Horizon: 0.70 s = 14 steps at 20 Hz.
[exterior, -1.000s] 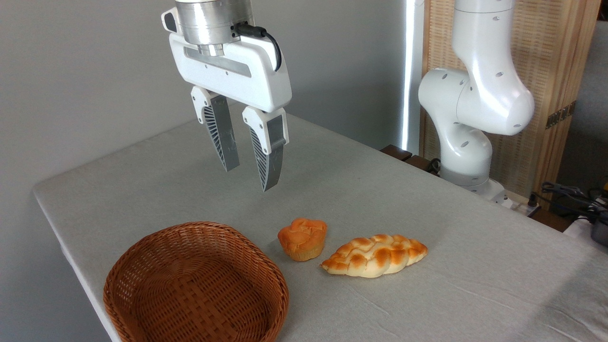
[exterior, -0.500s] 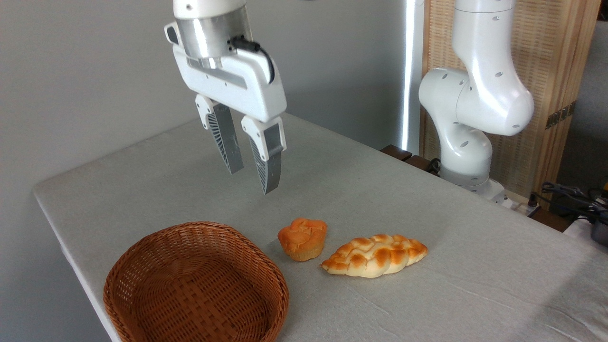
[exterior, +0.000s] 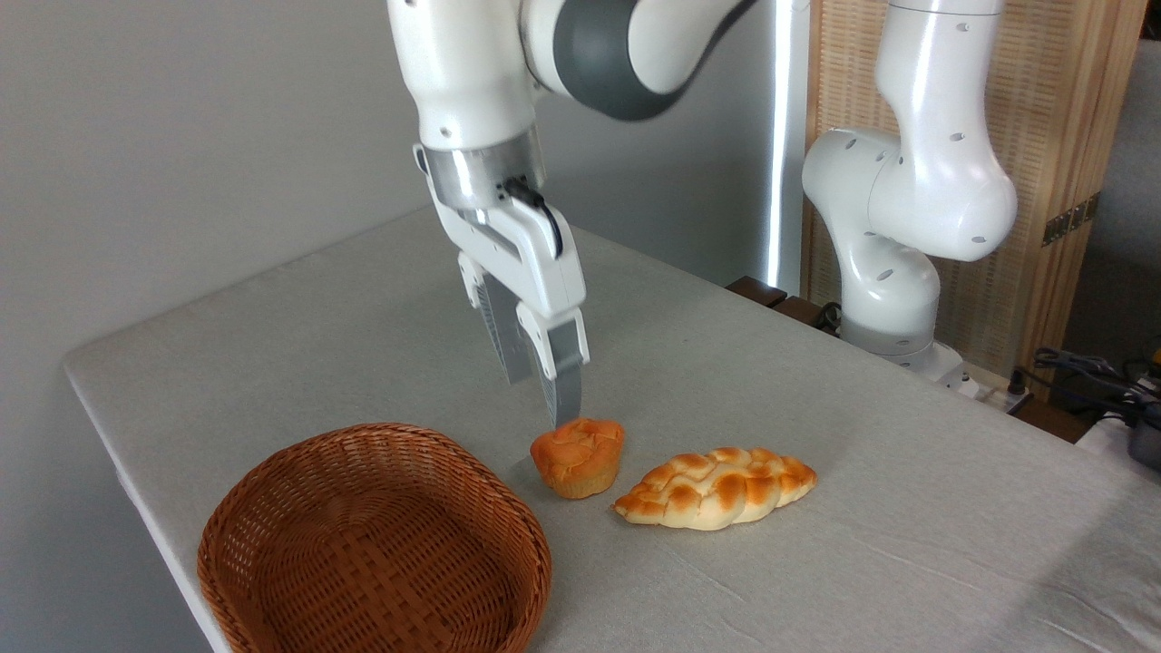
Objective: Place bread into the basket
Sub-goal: 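Close the gripper around the orange bun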
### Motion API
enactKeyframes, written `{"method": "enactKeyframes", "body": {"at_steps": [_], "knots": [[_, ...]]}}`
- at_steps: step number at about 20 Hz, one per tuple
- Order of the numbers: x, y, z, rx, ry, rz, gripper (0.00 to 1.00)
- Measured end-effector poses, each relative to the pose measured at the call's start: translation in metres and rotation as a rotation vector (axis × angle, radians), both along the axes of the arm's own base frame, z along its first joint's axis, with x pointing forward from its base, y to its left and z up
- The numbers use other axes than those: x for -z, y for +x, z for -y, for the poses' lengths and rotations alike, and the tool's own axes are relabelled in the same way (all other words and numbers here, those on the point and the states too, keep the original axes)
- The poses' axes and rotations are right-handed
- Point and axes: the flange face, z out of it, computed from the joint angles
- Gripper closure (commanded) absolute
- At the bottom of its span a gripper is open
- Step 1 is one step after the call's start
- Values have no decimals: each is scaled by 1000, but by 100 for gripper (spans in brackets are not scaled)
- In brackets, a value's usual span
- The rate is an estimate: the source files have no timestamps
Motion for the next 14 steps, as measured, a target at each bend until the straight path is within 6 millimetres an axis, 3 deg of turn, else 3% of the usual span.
{"method": "enactKeyframes", "body": {"at_steps": [4, 10, 11, 12, 14], "knots": [[31, -4, 0, 42, 41, 20, 0], [53, -14, 6, 67, 45, -20, 0], [58, -17, 6, 70, 46, -31, 6], [64, -19, 6, 81, 47, -44, 19], [71, -23, 5, 114, 47, -62, 64]]}}
